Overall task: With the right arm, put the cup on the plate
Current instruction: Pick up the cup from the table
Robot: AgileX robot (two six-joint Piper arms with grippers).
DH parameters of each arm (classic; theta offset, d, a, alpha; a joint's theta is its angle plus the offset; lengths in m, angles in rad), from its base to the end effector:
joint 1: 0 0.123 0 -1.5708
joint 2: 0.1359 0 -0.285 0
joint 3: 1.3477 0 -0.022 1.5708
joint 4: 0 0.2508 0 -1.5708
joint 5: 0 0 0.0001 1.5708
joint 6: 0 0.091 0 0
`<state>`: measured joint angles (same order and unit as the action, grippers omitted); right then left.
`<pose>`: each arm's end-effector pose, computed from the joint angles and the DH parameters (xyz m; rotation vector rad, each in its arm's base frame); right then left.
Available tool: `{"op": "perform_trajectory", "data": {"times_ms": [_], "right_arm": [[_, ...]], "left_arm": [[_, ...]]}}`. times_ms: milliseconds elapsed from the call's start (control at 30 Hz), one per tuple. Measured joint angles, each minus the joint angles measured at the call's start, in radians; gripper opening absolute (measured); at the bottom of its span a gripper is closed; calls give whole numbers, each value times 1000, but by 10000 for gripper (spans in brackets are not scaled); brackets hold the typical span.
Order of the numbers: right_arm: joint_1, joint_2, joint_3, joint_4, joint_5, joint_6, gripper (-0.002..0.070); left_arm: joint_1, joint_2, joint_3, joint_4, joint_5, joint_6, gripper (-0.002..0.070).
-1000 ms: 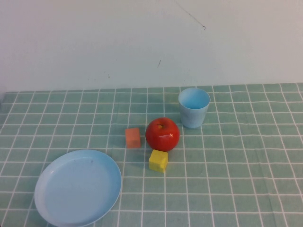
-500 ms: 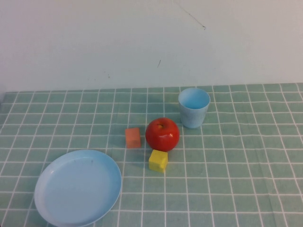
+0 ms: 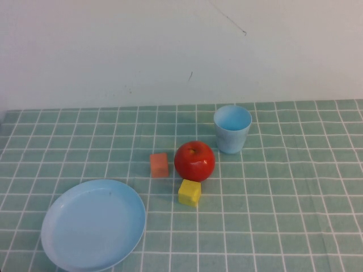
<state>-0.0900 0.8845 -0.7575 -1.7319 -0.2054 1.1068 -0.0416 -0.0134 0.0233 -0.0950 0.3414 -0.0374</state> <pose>0.1922 0.0010 0.3714 -0.5889 1.5481 -0.3818 0.0531 -0.0051 0.1754 -0.0560 1.8350 -0.1475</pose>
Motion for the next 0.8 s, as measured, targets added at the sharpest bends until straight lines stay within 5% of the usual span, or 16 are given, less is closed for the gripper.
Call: {"op": "perform_trajectory", "data": {"times_ms": [433,567,800], "right_arm": [[0,383,-6,93,335,-286,-2],[0,409,-6,422,418,-367,-2],[23,417,-49,1183,609,-939,-2]], "left_arm": [[0,0,0,0,0,0,-3],[0,0,0,0,0,0,-3],[0,0,0,0,0,0,-3]]}}
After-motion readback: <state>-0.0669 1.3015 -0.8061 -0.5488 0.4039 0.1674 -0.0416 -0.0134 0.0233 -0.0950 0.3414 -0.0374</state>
